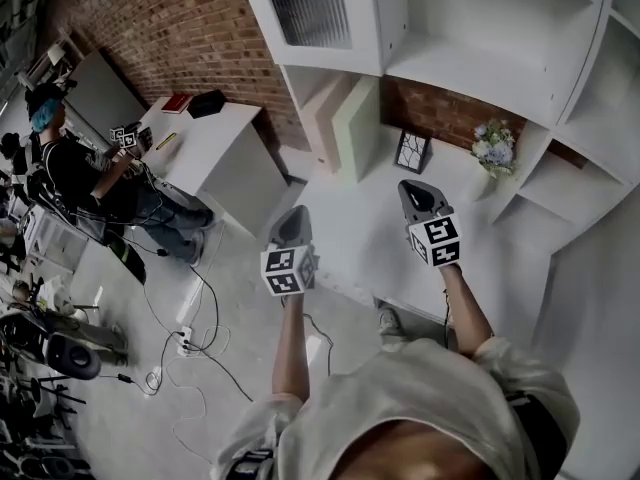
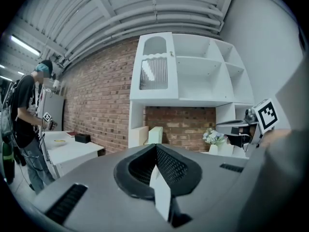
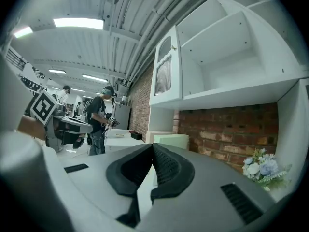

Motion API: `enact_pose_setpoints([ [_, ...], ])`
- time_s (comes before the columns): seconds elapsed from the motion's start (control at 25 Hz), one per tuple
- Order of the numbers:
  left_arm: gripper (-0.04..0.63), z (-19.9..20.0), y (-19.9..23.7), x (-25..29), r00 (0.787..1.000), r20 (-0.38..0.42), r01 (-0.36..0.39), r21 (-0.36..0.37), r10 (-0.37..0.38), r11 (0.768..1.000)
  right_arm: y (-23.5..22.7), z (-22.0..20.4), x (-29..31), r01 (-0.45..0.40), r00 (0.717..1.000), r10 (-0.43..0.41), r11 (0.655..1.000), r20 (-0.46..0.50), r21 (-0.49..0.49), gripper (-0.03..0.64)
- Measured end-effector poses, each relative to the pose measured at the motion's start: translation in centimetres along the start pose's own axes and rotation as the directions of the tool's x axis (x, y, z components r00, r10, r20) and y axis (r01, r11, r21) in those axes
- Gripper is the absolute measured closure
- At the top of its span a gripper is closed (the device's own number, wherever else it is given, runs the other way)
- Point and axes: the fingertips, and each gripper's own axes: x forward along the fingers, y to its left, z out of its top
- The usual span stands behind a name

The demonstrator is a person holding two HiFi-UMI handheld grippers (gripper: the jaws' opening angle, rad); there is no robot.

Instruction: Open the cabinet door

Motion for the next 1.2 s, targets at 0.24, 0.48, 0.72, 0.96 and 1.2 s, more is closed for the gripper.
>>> enact_pose_setpoints([
  [0.24, 0.569, 0.9, 1.5, 5.0, 1.000, -0.006, -0.018, -0.006, 0.018, 1.000, -3.3, 0.5, 4.5, -0.006, 1.000, 0.006, 1.000, 0.010, 0.002, 0.603],
  [0.48, 0.569, 1.3, 2.7, 9.0, 0.999, -0.008, -0.036, 0.000, 0.036, 0.999, -5.3, 0.2, 8.4, -0.026, 0.999, 0.026, 1.000, 0.022, 0.009, 0.603],
  [0.72, 0.569, 1.8, 3.2, 11.1, 1.000, 0.005, -0.014, 0.010, 0.014, 1.000, -5.9, 0.0, 11.0, -0.027, 0.999, 0.027, 1.000, 0.019, 0.010, 0.603],
  [0.96, 0.569, 2.1, 4.3, 11.8, 1.000, -0.002, 0.020, 0.012, -0.020, 1.000, -5.4, 0.6, 11.8, 0.003, 1.000, -0.003, 1.000, 0.015, 0.008, 0.603],
  [1.2, 0.569, 2.6, 5.3, 11.5, 0.999, 0.005, 0.048, 0.010, -0.048, 0.999, -5.4, 5.0, 12.2, 0.041, 0.997, -0.038, 0.999, 0.067, -0.030, 0.602],
])
